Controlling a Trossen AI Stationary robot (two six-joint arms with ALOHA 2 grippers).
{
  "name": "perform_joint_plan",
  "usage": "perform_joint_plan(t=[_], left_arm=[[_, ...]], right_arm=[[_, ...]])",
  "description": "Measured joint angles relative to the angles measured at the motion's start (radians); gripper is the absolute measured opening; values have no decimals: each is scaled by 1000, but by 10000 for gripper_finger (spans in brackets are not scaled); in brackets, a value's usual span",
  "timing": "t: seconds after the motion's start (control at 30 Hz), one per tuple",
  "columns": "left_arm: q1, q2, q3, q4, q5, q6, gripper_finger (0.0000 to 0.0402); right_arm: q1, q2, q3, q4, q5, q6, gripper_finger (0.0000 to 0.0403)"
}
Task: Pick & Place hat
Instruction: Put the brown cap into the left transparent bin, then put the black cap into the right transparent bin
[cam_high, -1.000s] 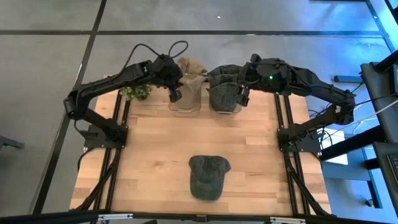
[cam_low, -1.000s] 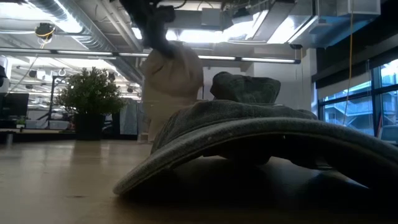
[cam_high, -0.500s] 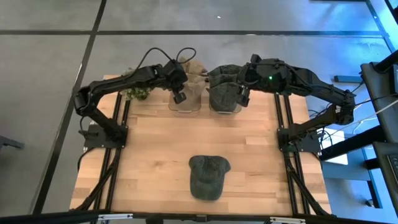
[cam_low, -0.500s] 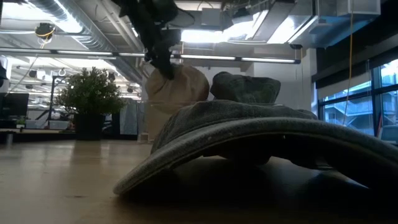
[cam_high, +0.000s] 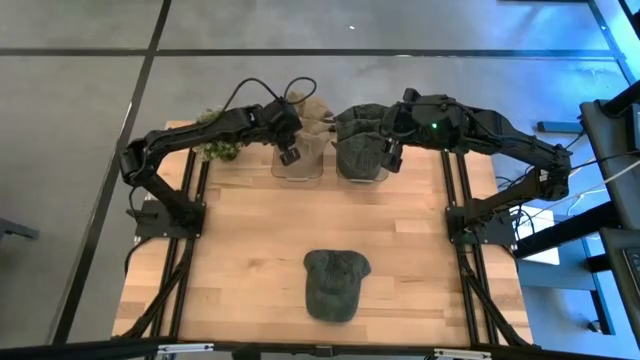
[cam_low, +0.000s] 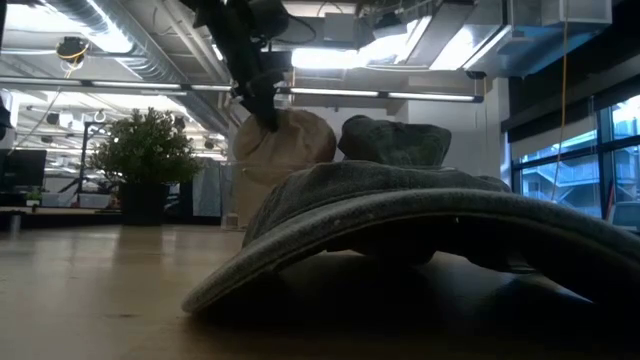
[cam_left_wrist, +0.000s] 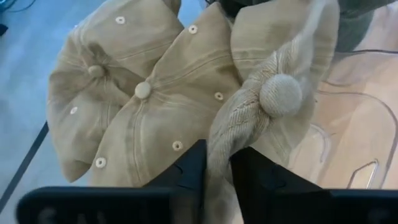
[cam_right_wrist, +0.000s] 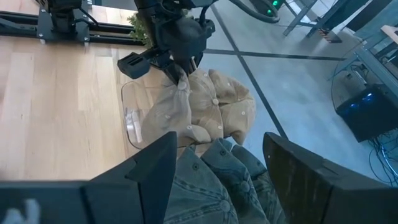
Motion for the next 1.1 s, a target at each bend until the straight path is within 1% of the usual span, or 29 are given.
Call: perform_joint_plan(t=[0.07, 0.23, 0.37, 0.53, 0.67, 0.73, 0.8, 0.87, 1.03, 1.1], left_arm=[[-1, 0, 0, 0, -16, -4, 86], [-8, 0, 20, -2, -121, -6, 129], [-17, 0, 49, -3, -130, -6, 152], [-40, -2, 92, -10, -127, -6, 165], [-69, -7, 137, -32, -124, -34, 165], [-89, -9, 158, -37, -124, -66, 164], [-107, -24, 165, -50, -114, -106, 163], [-136, -42, 167, -46, -88, -140, 163], [-235, -62, 167, -60, 61, -234, 166], [-288, -64, 166, -62, 97, -259, 165]], right_arm=[[0, 0, 0, -1, -1, 0, 239], [0, 0, 0, -12, -8, 0, 239], [0, 0, 0, -30, -8, 0, 239], [0, 0, 0, -68, -9, 50, 239], [0, 0, 0, -79, -9, 62, 239], [1, 0, 0, -88, -29, 78, 239], [0, 0, 0, -106, -93, 96, 239], [0, 0, 0, -130, -187, 113, 239], [1, 0, 0, -238, -461, 196, 239], [8, -1, -18, -248, -535, 237, 239]])
